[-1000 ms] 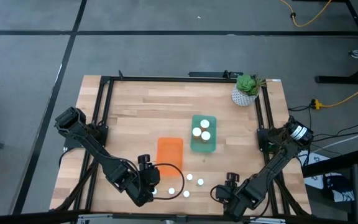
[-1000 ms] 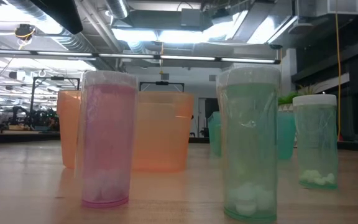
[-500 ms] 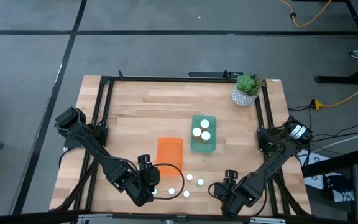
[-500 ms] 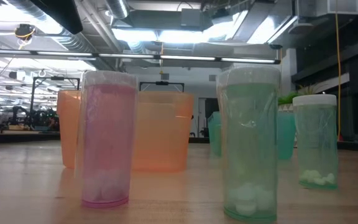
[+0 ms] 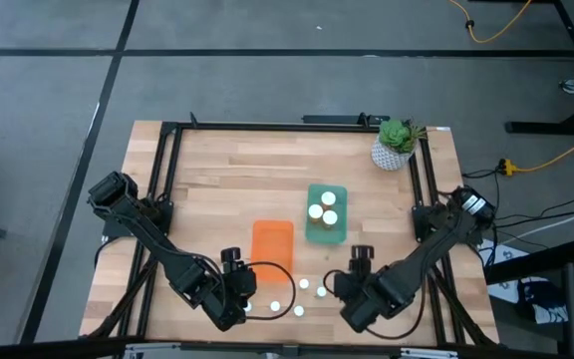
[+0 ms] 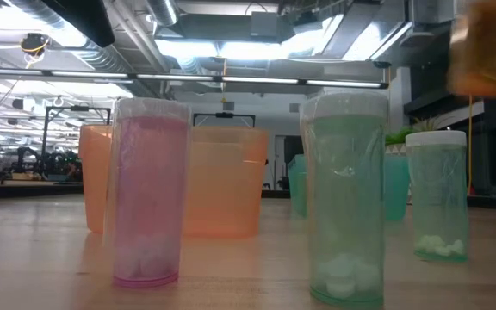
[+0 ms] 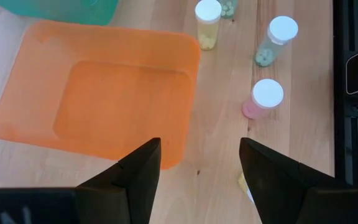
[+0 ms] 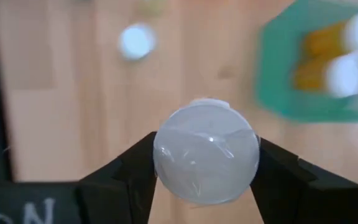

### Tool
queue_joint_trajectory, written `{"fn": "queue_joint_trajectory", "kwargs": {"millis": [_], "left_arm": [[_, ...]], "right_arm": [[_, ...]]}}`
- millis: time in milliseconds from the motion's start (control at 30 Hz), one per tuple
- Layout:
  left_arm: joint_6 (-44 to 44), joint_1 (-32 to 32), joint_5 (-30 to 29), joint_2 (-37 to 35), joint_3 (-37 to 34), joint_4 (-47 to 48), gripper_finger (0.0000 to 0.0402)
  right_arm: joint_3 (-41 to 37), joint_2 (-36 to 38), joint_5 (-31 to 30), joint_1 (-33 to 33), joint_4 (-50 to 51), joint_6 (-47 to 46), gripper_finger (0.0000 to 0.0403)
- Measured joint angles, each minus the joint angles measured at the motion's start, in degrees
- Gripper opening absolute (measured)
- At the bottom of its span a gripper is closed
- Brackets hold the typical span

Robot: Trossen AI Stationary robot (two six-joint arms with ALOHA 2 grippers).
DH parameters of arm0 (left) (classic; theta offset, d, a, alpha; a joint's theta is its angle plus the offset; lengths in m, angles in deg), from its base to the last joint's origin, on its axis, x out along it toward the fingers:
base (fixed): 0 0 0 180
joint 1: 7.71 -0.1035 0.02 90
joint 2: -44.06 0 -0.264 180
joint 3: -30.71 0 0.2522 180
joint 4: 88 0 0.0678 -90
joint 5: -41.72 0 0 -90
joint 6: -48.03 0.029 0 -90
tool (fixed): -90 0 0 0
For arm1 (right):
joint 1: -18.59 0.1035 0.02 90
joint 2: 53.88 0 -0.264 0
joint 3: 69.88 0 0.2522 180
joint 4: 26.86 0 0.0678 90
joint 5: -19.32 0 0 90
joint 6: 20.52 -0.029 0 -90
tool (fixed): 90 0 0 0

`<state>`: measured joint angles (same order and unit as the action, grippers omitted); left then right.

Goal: Pick and place medicine bottles into bin by pill shape (circle, oval)
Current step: Put the big orange capsule bottle into the green bin

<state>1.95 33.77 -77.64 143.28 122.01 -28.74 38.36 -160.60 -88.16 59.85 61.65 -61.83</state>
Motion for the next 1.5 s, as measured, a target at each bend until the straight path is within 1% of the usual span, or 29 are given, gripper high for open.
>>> {"fn": "queue_joint_trajectory", "kwargs": {"millis": [67,167,267,367,500,733,867,1033,1133,1200,1367,1500], "left_arm": [[-0.01,0.00,0.01,0.00,0.00,0.02,0.0212],[-0.01,0.00,0.01,0.00,0.00,0.01,0.0212],[-0.01,0.01,0.02,0.00,0.00,0.01,0.0212],[-0.01,0.00,0.02,0.00,0.00,0.00,0.0212],[-0.01,0.02,0.02,0.00,0.00,0.00,0.0212],[0.06,0.20,0.03,0.00,0.02,0.06,0.0212],[0.06,0.20,0.04,-0.02,0.02,0.08,0.0212],[0.08,0.20,0.04,0.00,0.02,0.08,0.0212],[0.10,0.20,0.04,0.00,0.02,0.11,0.0212],[0.10,0.20,0.04,0.00,0.02,0.11,0.0212],[0.10,0.19,0.04,0.00,0.02,0.11,0.0212],[0.10,0.17,0.02,0.00,0.02,0.11,0.0212]], "right_arm": [[2.52,0.00,-3.57,-1.04,2.74,1.60,0.0208],[5.15,0.00,-6.19,-3.24,4.55,5.10,0.0213],[6.13,0.00,-6.95,-6.13,4.30,9.06,0.0218],[6.10,0.00,-6.95,-9.56,4.28,13.05,0.0215],[4.96,0.00,-7.04,-13.88,3.64,17.18,0.0211],[0.71,0.00,-7.01,-18.64,2.77,19.49,0.0215],[-2.61,1.08,-6.93,-19.92,3.49,19.54,0.0214],[-6.00,5.76,-7.64,-20.15,2.99,19.02,0.0215],[-9.10,10.35,-7.70,-20.15,-0.84,18.34,0.0215],[-12.51,13.83,-6.49,-20.34,-5.41,17.78,0.0215],[-21.40,21.35,1.70,-20.78,-22.18,17.83,0.0215],[-25.44,22.82,4.23,-21.25,-29.57,17.67,0.0215]]}}
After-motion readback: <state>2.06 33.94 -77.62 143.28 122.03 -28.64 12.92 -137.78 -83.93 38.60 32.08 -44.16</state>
